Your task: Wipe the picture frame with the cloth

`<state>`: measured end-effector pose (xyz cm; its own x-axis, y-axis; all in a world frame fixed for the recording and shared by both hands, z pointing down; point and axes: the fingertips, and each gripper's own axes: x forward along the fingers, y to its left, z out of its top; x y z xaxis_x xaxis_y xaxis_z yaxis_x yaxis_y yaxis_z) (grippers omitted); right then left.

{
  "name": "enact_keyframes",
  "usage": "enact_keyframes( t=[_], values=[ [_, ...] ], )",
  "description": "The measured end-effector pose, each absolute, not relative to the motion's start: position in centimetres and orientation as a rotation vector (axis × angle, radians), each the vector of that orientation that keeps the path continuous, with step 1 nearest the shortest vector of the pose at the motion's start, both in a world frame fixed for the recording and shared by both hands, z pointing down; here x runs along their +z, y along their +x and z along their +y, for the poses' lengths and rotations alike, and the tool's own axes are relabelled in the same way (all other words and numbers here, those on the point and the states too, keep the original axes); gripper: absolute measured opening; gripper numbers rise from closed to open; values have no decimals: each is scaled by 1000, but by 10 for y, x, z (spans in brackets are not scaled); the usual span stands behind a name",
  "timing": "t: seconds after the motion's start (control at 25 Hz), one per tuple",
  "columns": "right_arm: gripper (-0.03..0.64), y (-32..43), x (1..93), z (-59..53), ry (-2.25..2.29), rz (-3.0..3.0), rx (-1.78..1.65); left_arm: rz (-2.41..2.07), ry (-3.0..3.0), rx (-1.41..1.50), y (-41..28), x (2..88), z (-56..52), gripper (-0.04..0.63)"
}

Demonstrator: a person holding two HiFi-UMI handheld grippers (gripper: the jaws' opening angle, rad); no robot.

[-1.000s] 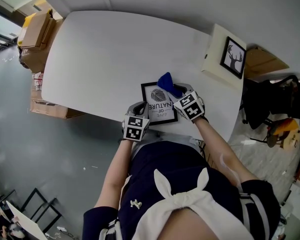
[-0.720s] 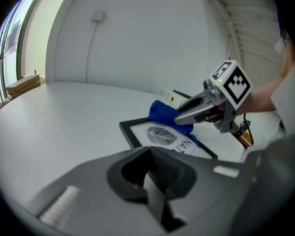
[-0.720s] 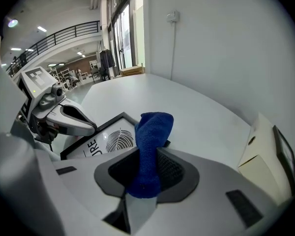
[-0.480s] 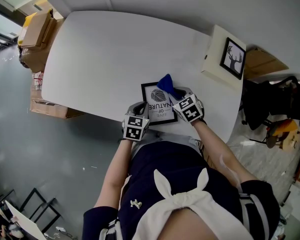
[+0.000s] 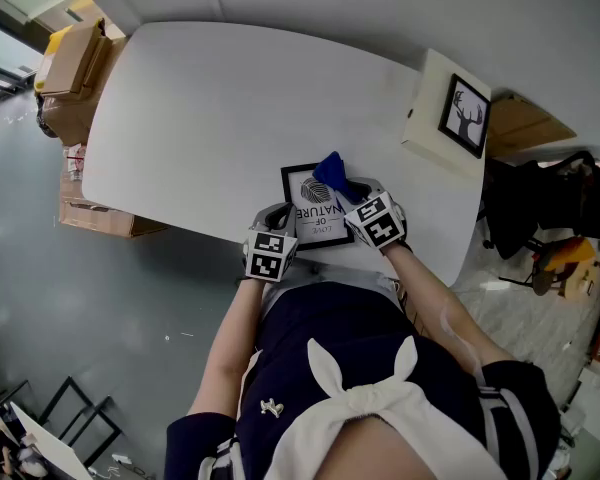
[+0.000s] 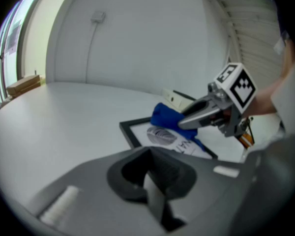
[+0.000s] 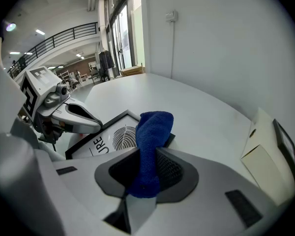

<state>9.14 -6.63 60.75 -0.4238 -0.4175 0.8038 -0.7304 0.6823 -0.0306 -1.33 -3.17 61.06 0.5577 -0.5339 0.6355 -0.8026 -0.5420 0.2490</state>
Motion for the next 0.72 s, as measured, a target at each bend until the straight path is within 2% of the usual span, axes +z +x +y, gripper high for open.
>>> enact_keyframes(
  t=[0.72],
  values=[
    [92,81,612,-66,812,-2098,437,-1091,2271,670,-14,611,-34,3]
  ],
)
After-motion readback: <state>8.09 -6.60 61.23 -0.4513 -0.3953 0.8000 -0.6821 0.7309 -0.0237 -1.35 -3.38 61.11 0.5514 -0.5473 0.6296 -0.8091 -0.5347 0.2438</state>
